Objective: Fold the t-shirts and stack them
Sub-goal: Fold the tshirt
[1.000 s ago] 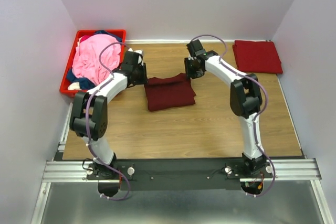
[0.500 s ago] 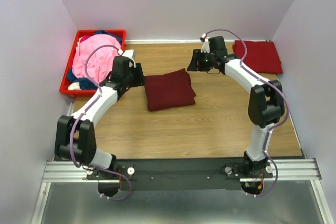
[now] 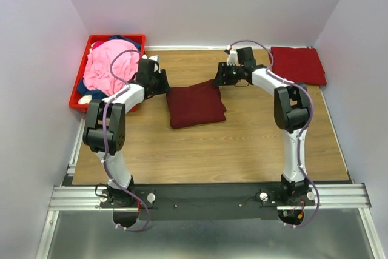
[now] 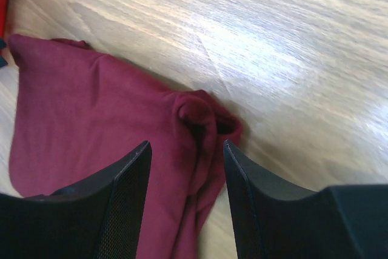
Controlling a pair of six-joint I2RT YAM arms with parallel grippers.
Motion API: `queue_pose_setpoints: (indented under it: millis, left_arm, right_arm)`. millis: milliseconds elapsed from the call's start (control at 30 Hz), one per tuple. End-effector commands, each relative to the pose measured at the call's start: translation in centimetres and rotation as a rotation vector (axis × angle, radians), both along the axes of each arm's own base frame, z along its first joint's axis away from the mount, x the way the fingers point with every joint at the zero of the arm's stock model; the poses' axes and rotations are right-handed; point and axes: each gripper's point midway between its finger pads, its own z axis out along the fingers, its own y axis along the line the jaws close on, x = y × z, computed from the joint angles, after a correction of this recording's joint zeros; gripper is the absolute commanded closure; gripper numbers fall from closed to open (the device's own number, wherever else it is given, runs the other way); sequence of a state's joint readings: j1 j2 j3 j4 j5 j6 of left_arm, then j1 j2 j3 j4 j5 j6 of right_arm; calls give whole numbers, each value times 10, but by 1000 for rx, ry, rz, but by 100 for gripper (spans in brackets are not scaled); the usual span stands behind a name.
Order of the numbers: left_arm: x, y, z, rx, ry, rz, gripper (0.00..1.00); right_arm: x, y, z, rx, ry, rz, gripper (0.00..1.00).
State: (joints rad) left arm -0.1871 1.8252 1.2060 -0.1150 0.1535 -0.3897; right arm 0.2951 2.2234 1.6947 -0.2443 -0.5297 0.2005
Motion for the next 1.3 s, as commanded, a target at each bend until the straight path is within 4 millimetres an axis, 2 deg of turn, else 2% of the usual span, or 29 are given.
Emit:
queue_pose_setpoints:
  millis: [0,133,267,300,367,433,500,567,833,900,933,1033,1100,1200,1267]
  left_arm:
    - [13,-1,6,0,-20,-6,44]
    - [25,-6,4,-3,-24,-25,46]
    - [28,-11,-6,-11,-1,-44,55]
    - [28,-11,-6,-14,-1,-46,60]
    - [27,-13,-9,-22,8,-58,62]
    - [25,-14,-13,-24,18,-59,62]
    - [24,-11,-15,-16,27,-42,62]
    - [23,-8,-20,-1,42,-30,57]
    - [18,-13,-33,-25,80,-50,57]
    - [16,-16,-33,-31,80,-57,61]
    - [16,-17,-33,-35,80,-59,76]
    - [14,-20,-30,-42,76,-70,97]
    - [15,-21,-24,-37,63,-71,100]
    - [15,-19,-7,-39,27,-65,100]
    - [14,-21,9,-41,-5,-67,100]
  right_arm:
    - [10,12,-1,38,-43,66,42]
    - [15,17,-1,60,-53,83,42]
    - [19,23,3,87,-60,105,46]
    - [18,25,0,94,-51,112,53]
    - [16,29,3,119,-51,141,64]
    - [16,30,2,124,-42,140,68]
    - [15,30,2,126,-43,141,69]
    - [16,30,4,127,-47,141,69]
    - [13,29,-1,122,-38,141,69]
    - [13,29,-1,122,-39,141,77]
    - [13,29,-1,123,-41,142,81]
    - [12,30,6,131,-52,145,94]
    - [12,29,12,132,-66,145,99]
    - [9,27,21,127,-83,144,99]
    - [8,25,35,122,-109,136,99]
